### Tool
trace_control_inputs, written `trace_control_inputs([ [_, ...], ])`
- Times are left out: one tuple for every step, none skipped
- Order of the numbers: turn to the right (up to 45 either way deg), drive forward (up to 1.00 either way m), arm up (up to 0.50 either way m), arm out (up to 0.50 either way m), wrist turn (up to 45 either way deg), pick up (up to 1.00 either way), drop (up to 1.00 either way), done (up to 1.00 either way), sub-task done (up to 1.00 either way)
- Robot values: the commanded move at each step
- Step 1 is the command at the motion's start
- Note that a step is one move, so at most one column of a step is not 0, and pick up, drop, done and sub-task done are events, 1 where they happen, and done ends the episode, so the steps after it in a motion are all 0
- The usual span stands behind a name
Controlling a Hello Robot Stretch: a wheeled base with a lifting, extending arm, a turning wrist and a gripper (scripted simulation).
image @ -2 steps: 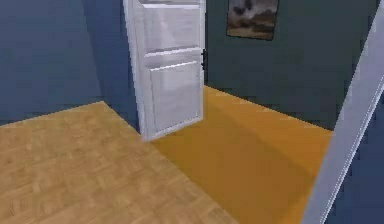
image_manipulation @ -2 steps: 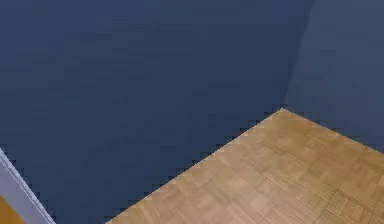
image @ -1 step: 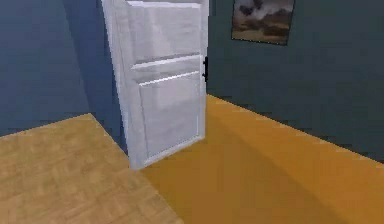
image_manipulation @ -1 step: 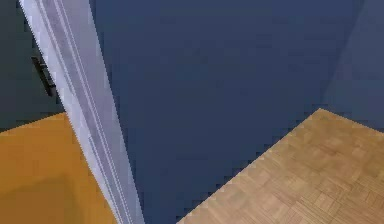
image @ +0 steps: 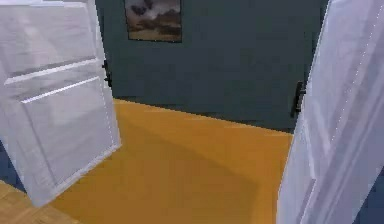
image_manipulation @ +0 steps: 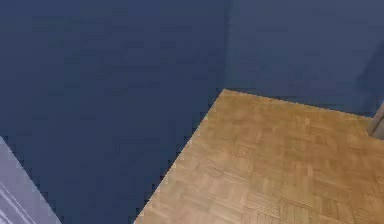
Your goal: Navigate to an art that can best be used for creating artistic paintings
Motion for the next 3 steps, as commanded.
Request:
trace_control_inputs([
  [0.0,1.00,0.00,0.00,0.0,0.00,0.00,0.00,0.00],
  [3.0,0.00,0.00,0.00,0.0,0.00,0.00,0.00,0.00],
  [0.0,0.30,0.00,0.00,0.0,0.00,0.00,0.00,0.00],
])
